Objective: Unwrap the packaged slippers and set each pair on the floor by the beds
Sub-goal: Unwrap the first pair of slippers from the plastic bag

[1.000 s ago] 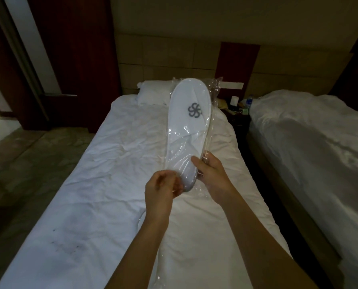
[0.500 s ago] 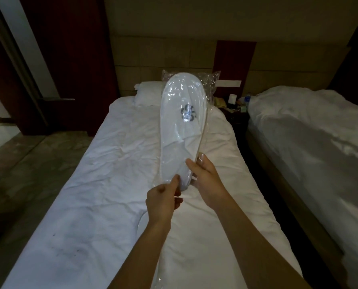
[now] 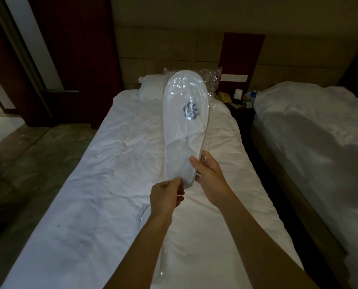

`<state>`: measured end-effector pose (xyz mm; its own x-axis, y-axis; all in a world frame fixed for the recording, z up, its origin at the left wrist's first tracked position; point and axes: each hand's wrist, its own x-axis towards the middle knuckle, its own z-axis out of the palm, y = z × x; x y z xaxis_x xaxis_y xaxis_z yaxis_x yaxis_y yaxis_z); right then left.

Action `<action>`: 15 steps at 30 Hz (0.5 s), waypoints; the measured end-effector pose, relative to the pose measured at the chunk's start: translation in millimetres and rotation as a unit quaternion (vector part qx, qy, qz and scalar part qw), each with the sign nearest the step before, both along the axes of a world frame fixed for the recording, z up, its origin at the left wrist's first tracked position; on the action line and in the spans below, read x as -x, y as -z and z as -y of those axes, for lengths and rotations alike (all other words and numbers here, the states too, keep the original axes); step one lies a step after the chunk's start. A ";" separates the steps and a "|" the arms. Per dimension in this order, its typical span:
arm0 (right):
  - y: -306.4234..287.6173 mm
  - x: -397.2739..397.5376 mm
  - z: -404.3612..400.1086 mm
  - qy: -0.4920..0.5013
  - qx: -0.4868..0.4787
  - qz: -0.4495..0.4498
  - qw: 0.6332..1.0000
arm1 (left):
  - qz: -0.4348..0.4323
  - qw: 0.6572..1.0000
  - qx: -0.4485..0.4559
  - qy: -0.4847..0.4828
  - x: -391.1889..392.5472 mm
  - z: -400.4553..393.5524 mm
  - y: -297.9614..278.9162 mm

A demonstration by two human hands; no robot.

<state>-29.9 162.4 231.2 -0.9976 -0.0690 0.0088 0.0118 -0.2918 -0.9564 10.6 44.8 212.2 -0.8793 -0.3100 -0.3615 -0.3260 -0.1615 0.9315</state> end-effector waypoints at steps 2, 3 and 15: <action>-0.4 1.7 0.7 0.001 0.007 0.002 1.000 | -0.020 1.000 -0.009 -0.009 -3.1 1.4 0.6; -0.9 2.7 1.1 0.002 0.009 0.003 1.000 | -0.033 0.999 -0.009 -0.012 -5.6 1.7 1.4; 0.5 6.5 5.5 0.013 -0.022 0.012 1.000 | -0.045 0.997 -0.026 -0.048 -17.2 0.3 11.9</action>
